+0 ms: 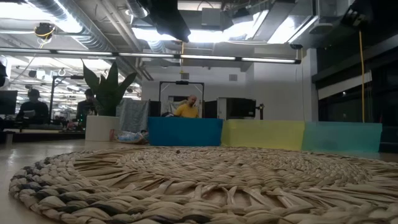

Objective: Pick and place Granola Bars by type
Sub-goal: Put the red granola bar into the green bin

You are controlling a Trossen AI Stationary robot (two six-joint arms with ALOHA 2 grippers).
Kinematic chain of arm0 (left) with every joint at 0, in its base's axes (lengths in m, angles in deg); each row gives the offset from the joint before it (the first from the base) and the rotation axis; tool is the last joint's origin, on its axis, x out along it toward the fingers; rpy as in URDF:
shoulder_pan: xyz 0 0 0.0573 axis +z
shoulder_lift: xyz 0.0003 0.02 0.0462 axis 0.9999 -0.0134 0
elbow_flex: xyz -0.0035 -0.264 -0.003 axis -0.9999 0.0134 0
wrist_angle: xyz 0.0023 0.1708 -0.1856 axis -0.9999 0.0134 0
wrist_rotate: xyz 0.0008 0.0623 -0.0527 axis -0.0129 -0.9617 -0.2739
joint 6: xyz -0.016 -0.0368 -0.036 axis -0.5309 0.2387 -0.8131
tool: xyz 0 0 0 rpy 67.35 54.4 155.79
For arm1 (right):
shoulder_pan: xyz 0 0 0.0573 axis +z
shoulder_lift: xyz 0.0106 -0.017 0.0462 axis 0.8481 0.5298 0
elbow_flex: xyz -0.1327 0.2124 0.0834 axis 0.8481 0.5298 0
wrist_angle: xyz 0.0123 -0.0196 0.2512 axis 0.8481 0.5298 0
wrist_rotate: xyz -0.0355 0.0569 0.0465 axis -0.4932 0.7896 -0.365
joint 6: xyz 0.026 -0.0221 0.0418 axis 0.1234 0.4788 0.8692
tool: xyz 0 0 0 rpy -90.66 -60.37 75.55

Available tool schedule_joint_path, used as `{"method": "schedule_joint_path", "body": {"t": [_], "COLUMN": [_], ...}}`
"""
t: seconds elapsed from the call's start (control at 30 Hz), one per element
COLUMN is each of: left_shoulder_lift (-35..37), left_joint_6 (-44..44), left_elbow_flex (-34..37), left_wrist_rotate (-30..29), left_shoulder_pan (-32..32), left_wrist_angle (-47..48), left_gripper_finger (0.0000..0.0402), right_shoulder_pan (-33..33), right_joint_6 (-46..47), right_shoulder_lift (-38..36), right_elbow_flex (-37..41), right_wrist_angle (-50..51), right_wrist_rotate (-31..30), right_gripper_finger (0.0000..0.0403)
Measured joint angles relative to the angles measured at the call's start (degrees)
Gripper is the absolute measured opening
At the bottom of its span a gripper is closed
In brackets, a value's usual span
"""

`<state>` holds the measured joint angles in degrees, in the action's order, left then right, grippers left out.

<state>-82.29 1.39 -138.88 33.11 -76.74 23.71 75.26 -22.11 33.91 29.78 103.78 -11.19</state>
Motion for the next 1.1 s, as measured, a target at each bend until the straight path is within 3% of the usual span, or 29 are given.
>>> {"method": "schedule_joint_path", "body": {"t": [0.33, 0.73, 0.87, 1.1], "left_shoulder_lift": [0.0, 0.0, 0.0, 0.0], "left_joint_6": [-0.1, -6.0, -6.2, -7.1], "left_elbow_flex": [0.0, 0.0, 0.0, 0.0], "left_wrist_rotate": [-5.8, -6.3, -6.3, -6.3], "left_shoulder_pan": [0.0, 0.0, 0.0, 0.0], "left_wrist_angle": [0.0, 0.0, 0.0, 0.0], "left_gripper_finger": [0.0171, 0.0171, 0.0171, 0.0171], "right_shoulder_pan": [9.8, 11.8, 11.8, 11.8], "right_joint_6": [-17.8, -22.0, -19.6, -14.0], "right_shoulder_lift": [7.0, 21.7, 22.3, 21.6], "right_elbow_flex": [0.0, 0.2, 3.7, 13.3], "right_wrist_angle": [-5.6, -4.3, -7.0, -10.6], "right_wrist_rotate": [0.3, 0.3, 2.0, 0.9], "right_gripper_finger": [0.017, 0.0173, 0.0203, 0.0302]}}
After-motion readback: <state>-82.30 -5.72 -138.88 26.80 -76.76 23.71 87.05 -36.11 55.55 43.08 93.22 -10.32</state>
